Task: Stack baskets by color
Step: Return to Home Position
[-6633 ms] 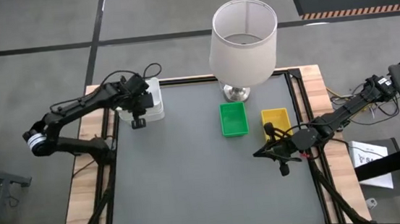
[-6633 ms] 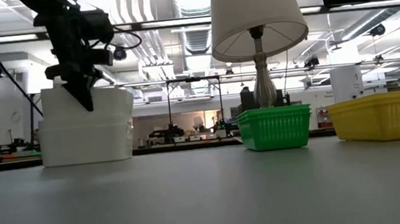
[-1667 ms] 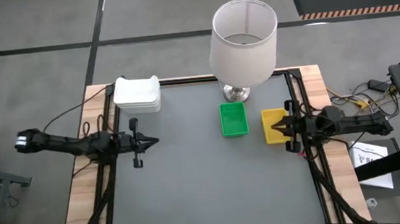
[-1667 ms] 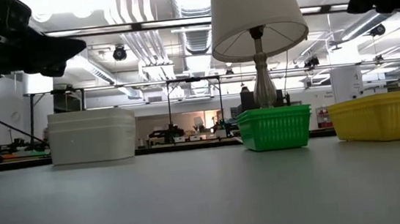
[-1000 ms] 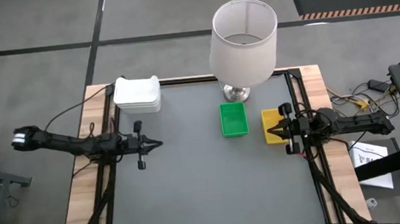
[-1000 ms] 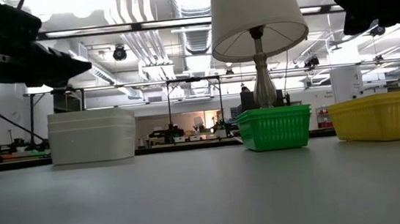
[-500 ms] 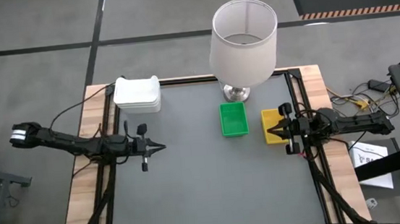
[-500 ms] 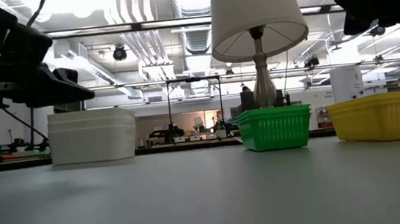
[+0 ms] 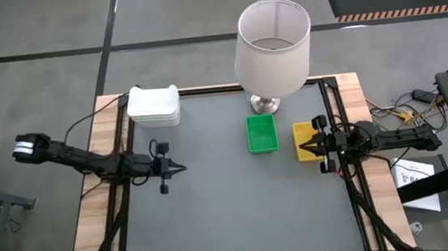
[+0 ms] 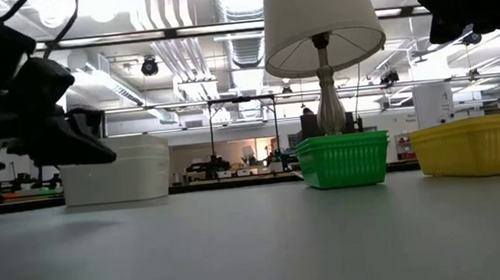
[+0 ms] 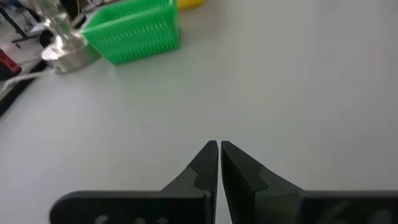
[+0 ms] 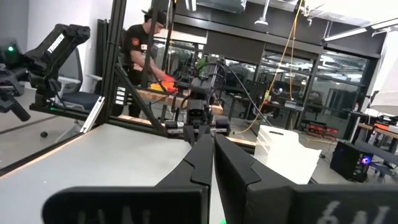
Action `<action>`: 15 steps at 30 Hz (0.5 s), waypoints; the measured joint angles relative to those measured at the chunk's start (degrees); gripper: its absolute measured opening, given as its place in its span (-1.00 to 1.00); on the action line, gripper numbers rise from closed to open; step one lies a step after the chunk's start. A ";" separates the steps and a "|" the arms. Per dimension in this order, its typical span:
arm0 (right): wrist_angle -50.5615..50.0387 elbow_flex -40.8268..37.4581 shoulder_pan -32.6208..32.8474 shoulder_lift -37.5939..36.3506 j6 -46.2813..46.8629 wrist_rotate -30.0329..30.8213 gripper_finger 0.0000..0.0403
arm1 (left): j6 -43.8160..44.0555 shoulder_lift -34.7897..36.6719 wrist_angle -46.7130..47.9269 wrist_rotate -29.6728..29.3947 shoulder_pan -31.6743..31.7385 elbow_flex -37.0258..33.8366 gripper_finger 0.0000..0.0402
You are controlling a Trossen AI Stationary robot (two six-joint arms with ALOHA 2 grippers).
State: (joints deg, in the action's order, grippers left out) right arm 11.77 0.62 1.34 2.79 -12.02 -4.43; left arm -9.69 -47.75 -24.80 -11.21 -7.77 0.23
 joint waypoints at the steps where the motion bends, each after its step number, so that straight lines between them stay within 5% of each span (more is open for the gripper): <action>1: -0.01 0.00 0.00 0.00 0.00 0.00 -0.96 | 0.00 -0.63 -0.01 -0.01 0.00 0.00 -0.98; 15: -0.02 -0.02 0.00 0.00 -0.04 0.00 -0.96 | 0.00 -9.04 -0.02 0.01 0.00 -0.02 -0.98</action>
State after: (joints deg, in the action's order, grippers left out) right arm 11.75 0.60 1.34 2.79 -12.06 -4.43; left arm -9.69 -56.79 -24.82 -11.20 -7.77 0.21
